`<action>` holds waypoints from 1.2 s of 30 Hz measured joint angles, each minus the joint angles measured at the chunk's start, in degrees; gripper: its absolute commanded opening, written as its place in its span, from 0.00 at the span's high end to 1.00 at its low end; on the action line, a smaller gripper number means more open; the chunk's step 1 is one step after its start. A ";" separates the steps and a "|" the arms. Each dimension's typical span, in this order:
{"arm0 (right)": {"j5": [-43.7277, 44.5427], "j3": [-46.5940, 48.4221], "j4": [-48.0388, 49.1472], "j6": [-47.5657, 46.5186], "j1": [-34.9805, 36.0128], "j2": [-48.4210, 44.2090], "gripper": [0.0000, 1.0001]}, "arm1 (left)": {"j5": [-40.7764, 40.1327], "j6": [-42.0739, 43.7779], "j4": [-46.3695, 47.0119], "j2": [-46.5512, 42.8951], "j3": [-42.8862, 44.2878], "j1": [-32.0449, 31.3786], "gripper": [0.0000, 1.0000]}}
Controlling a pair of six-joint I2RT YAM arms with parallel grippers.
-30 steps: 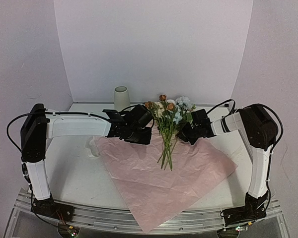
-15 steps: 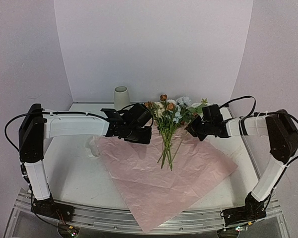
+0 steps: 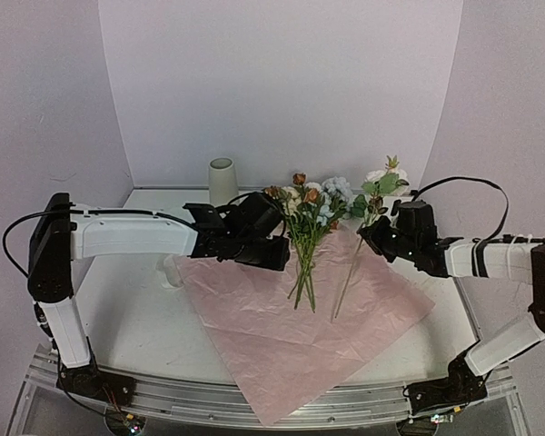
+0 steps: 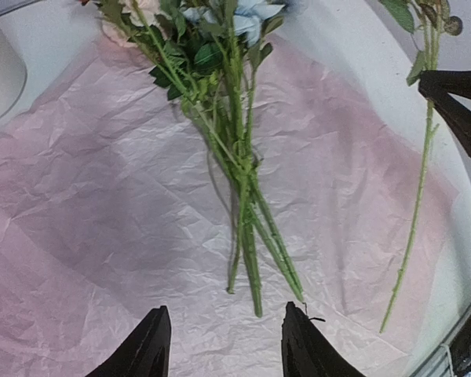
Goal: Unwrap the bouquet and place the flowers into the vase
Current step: Pick up the fake flower from the wrapping paper.
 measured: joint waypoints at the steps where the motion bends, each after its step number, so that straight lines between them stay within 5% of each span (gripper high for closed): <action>1: -0.78 -0.98 1.70 -1.66 0.06 -1.19 1.00 | 0.03 0.09 1.14 -1.13 -0.88 -0.47 0.49; 10: -11.88 -6.34 15.86 -12.09 0.79 -8.51 1.00 | 6.10 1.66 15.85 -12.80 -9.59 -2.09 0.38; 24: -23.55 -7.98 27.00 -11.77 2.32 -11.54 0.99 | 17.30 2.46 30.23 -12.53 -12.11 -3.83 0.37; 31: -24.21 -8.50 31.18 -7.11 3.68 -11.57 0.99 | 20.15 2.49 31.26 -4.51 -9.66 -5.85 0.46; 36: -24.47 -8.72 32.80 -5.14 5.07 -11.59 0.99 | 21.70 2.42 31.19 -0.57 -6.83 -6.92 0.72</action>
